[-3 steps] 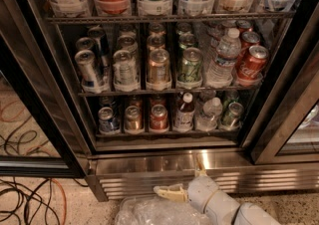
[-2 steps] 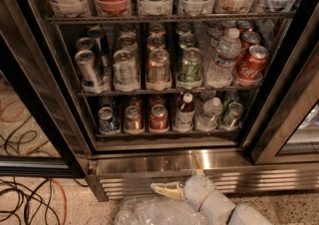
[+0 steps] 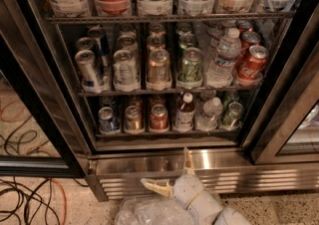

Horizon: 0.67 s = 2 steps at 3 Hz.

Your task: Pick coke can from bottom shelf of fridge

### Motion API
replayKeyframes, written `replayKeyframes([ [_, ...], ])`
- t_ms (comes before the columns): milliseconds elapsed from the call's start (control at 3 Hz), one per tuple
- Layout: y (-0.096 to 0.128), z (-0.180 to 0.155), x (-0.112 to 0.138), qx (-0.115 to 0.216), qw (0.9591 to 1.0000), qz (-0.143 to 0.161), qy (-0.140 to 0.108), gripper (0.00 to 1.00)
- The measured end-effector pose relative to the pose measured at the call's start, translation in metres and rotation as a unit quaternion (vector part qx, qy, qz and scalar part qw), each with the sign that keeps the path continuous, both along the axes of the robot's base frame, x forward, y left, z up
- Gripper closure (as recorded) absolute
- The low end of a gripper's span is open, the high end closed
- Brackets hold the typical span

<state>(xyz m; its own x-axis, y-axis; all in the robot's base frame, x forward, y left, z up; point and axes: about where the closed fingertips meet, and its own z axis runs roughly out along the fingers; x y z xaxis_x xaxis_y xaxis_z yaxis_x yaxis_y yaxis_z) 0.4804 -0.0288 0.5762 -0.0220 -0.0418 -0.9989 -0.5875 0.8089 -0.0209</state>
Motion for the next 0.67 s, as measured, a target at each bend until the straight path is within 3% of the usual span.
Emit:
replayKeyframes([
  [667,0.0089,0.0021,0.0057,0.010,0.9999,0.000,-0.011,0.00],
])
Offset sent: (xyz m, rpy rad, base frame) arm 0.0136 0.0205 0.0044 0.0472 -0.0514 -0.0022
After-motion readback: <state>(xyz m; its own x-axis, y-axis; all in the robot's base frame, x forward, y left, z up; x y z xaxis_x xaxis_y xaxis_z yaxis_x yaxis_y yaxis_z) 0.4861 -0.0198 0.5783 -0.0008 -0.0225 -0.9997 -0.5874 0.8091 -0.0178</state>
